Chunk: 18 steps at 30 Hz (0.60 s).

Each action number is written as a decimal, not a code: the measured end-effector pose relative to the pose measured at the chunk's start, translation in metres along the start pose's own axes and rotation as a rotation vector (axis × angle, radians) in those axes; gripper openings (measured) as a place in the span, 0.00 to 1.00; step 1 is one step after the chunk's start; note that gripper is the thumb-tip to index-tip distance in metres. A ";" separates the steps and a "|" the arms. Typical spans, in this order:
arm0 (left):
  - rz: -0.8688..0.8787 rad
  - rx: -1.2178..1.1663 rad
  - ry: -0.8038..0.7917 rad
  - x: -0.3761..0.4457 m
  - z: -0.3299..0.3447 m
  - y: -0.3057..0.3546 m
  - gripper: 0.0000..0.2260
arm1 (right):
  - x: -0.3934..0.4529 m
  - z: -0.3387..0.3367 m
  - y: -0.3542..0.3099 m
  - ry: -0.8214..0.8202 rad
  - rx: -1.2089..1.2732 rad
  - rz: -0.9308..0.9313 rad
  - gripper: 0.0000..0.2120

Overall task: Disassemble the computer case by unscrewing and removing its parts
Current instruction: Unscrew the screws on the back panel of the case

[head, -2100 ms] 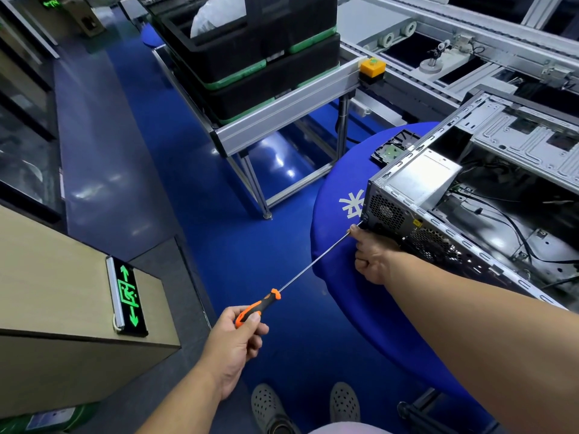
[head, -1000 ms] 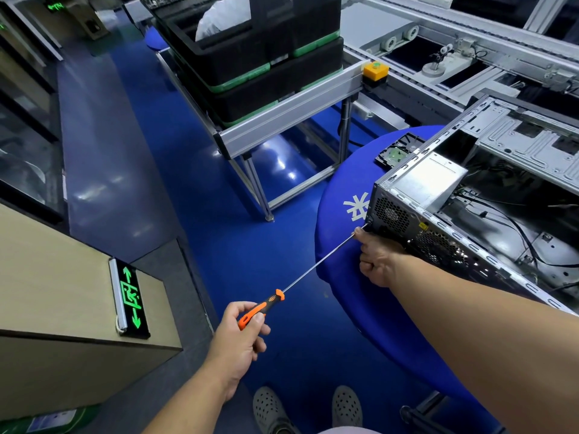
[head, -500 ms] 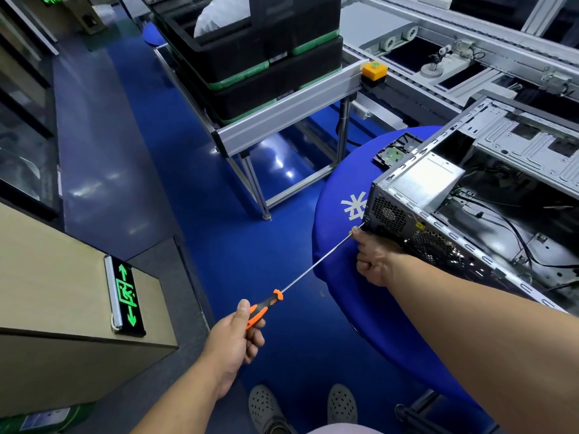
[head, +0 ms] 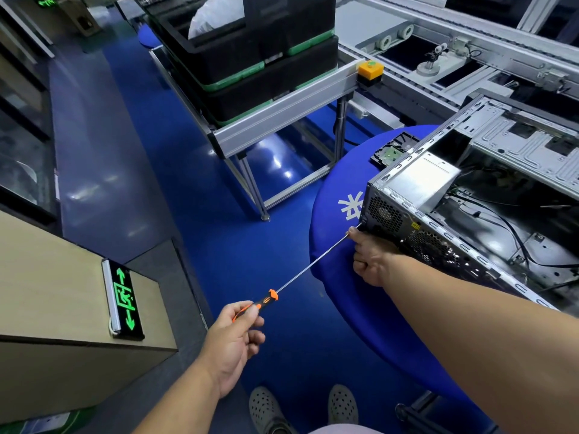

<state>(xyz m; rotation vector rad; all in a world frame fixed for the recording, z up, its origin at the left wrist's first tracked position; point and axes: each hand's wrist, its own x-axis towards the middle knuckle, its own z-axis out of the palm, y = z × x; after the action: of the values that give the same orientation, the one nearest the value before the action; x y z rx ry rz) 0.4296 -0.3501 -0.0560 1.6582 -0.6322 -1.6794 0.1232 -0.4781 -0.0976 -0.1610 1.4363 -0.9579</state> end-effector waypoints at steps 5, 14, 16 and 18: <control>0.087 0.128 0.052 0.002 0.000 0.002 0.07 | 0.000 -0.001 0.000 -0.005 -0.002 -0.001 0.10; 0.027 0.060 0.020 -0.001 -0.001 -0.001 0.07 | -0.003 -0.002 -0.001 -0.036 -0.030 0.004 0.09; 0.013 0.037 0.016 -0.002 -0.003 -0.001 0.07 | -0.001 -0.004 0.000 -0.039 -0.033 0.007 0.12; 0.007 0.020 0.010 -0.004 -0.005 0.000 0.08 | 0.001 -0.006 0.001 -0.046 -0.048 0.007 0.13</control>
<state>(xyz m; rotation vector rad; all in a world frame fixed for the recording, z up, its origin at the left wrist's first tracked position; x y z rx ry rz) 0.4342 -0.3464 -0.0542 1.6761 -0.6510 -1.6638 0.1188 -0.4750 -0.1000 -0.2122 1.4170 -0.9095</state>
